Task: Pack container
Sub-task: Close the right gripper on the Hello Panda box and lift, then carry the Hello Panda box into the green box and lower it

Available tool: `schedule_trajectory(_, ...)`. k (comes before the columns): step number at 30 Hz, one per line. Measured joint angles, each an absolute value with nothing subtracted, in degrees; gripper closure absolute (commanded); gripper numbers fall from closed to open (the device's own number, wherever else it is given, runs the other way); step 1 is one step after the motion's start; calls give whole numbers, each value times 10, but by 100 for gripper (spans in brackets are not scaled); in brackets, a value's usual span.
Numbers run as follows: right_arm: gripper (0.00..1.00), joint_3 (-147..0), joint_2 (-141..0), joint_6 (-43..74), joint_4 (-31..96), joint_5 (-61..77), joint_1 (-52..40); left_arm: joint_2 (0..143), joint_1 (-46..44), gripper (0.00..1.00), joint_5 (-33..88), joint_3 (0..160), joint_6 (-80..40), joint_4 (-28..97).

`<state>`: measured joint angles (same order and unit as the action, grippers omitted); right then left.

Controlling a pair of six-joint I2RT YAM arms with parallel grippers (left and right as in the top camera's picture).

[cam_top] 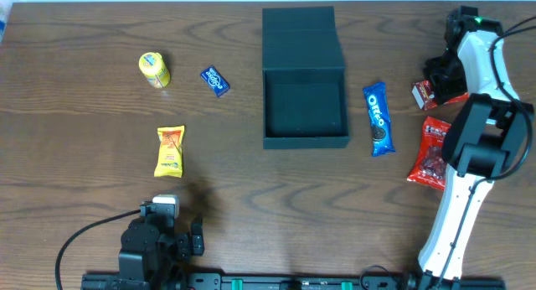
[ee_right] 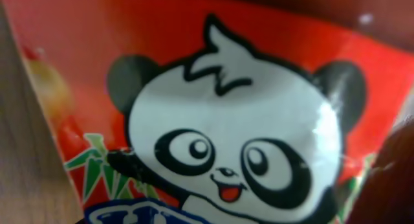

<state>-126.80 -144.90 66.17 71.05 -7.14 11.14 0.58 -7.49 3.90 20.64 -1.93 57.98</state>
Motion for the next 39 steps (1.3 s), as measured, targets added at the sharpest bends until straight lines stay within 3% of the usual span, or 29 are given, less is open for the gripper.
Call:
schedule_trajectory(3,62,-1270,-1447,654,714,-75,107,6,-75,4,39,206,-19,580)
schedule_trajectory(13,64,-1270,-1415,616,730,-69,95,6,-75,4,39,206,-19,580)
schedule_trajectory(22,61,-1270,-1264,470,745,-69,60,6,-75,5,39,206,-19,580)
schedule_trajectory(33,61,-1270,-1137,323,788,-33,-142,6,-75,5,39,206,-19,580)
schedule_trajectory(36,65,-1270,-1140,314,787,-28,-204,6,-75,4,39,206,-19,580)
schedule_trajectory(39,76,-1270,-1140,308,777,-25,-263,6,-75,5,39,206,-19,580)
